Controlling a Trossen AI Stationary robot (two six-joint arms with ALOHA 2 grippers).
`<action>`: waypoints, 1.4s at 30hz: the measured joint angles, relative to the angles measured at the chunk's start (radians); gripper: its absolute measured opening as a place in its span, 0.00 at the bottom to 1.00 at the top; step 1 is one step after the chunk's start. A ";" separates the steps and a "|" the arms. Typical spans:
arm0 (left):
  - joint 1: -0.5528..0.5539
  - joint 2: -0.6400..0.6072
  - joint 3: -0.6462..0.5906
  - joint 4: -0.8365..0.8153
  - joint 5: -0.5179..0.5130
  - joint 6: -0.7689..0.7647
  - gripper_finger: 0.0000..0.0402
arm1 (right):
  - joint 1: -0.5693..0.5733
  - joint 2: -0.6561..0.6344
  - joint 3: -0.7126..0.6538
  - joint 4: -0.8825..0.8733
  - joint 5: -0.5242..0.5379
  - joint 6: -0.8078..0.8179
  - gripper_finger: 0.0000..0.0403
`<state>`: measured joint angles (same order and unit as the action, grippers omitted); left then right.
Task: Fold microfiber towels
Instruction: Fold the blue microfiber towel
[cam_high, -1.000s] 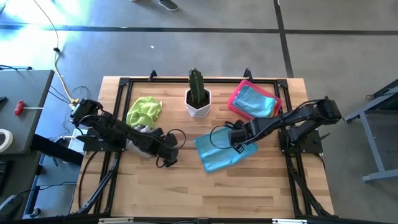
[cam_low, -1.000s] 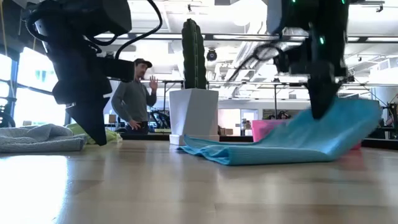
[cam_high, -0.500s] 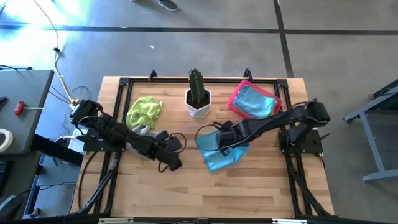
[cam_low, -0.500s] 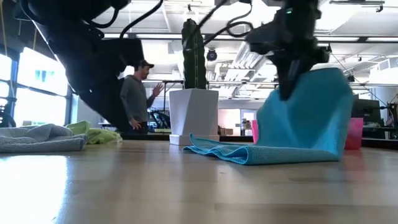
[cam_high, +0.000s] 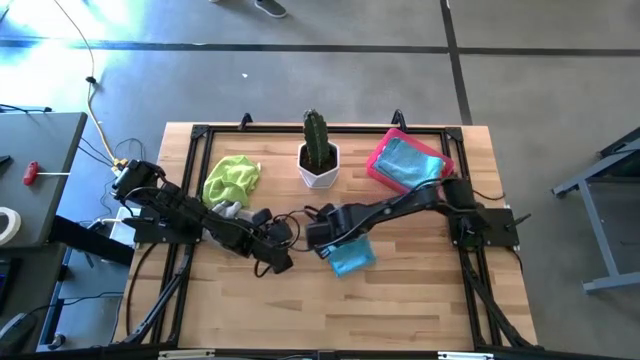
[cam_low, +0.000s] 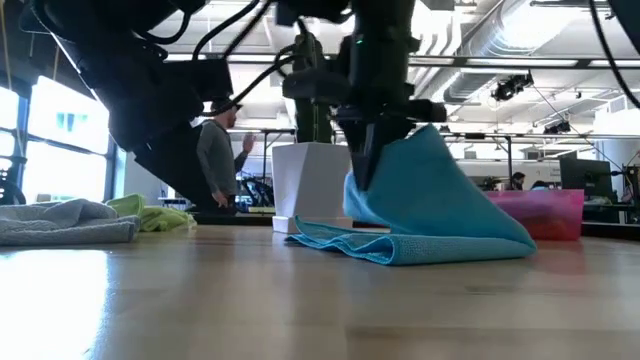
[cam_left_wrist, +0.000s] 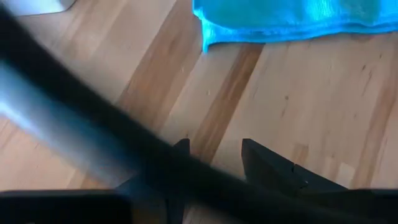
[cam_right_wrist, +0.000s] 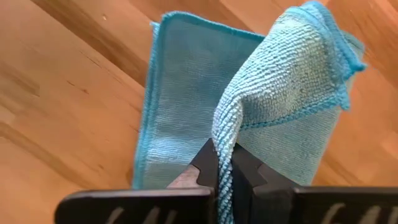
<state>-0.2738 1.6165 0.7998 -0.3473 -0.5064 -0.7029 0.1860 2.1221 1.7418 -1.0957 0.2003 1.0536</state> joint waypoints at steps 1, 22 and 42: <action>-0.003 0.000 0.000 0.000 -0.001 0.000 0.34 | 0.000 0.023 0.027 -0.021 0.000 -0.017 0.01; -0.025 0.000 0.000 0.006 -0.007 0.000 0.34 | 0.050 0.130 0.326 -0.266 0.161 -0.362 0.26; -0.024 0.000 0.000 0.008 0.023 -0.045 0.34 | -0.011 0.131 0.080 -0.133 0.004 -0.525 0.25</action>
<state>-0.2977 1.6165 0.7998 -0.3397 -0.4831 -0.7483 0.1751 2.2536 1.8223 -1.2283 0.2038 0.5283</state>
